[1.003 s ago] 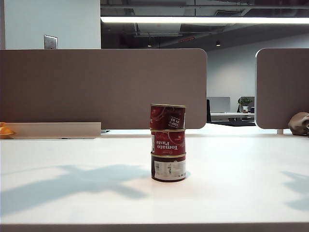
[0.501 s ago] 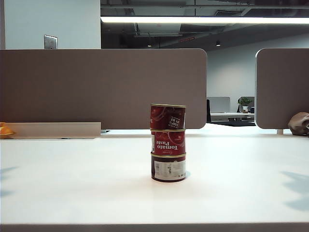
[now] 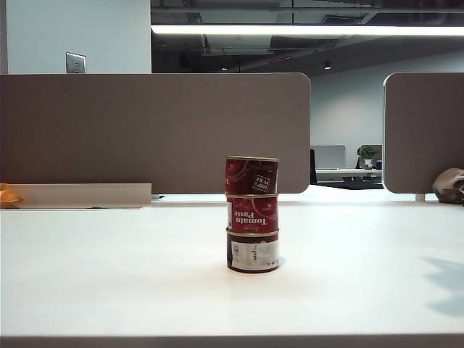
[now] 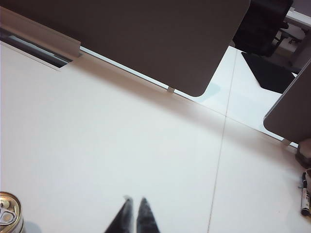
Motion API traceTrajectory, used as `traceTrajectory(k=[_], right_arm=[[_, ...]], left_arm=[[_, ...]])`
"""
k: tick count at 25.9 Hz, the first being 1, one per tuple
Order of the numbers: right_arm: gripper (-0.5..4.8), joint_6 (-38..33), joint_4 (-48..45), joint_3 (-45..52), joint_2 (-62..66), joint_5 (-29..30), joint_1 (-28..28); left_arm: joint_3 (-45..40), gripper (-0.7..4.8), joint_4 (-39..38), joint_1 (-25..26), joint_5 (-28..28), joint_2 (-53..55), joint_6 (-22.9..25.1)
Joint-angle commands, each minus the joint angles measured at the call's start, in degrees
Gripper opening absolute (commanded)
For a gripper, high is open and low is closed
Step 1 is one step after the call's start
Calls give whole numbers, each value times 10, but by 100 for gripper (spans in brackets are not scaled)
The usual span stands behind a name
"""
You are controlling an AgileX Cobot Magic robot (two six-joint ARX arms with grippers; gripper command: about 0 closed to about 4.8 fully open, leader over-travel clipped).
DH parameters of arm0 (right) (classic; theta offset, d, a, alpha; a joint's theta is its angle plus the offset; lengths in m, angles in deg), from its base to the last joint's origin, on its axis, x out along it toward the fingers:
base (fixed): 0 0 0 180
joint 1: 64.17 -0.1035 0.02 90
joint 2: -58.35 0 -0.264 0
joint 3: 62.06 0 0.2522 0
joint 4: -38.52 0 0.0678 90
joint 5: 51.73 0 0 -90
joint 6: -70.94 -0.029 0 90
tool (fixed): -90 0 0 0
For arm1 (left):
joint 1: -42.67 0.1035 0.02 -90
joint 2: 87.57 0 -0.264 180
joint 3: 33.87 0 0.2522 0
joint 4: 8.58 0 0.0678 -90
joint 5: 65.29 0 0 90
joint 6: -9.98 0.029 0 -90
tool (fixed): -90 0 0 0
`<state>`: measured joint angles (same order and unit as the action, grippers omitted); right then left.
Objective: Pick up the cans one by one and stack them together.
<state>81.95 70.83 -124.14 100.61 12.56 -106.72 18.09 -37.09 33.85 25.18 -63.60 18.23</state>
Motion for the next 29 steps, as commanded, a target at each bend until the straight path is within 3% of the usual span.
traceTrajectory(k=[1, 6, 14, 19, 25, 29], right_arm=[[24, -1, -7, -3, -1, -1, -1], [24, -1, -7, -3, -1, -1, -1], [23, -1, -7, -3, -1, -1, -1], [23, -1, -7, -3, -1, -1, -1], [23, -1, -7, -3, -1, -1, -1], [24, -1, -7, -3, -1, -1, -1]], left_arm=[[-74, -5, 52, 3, -7, -46, -16], [-189, -5, 84, 3, -1, -119, -48], [-295, -5, 85, 3, -1, -202, -91], [-334, -5, 85, 3, 0, -237, -93], [-359, -5, 82, 10, 49, -236, -87], [-373, -5, 79, 61, 25, -236, -113]])
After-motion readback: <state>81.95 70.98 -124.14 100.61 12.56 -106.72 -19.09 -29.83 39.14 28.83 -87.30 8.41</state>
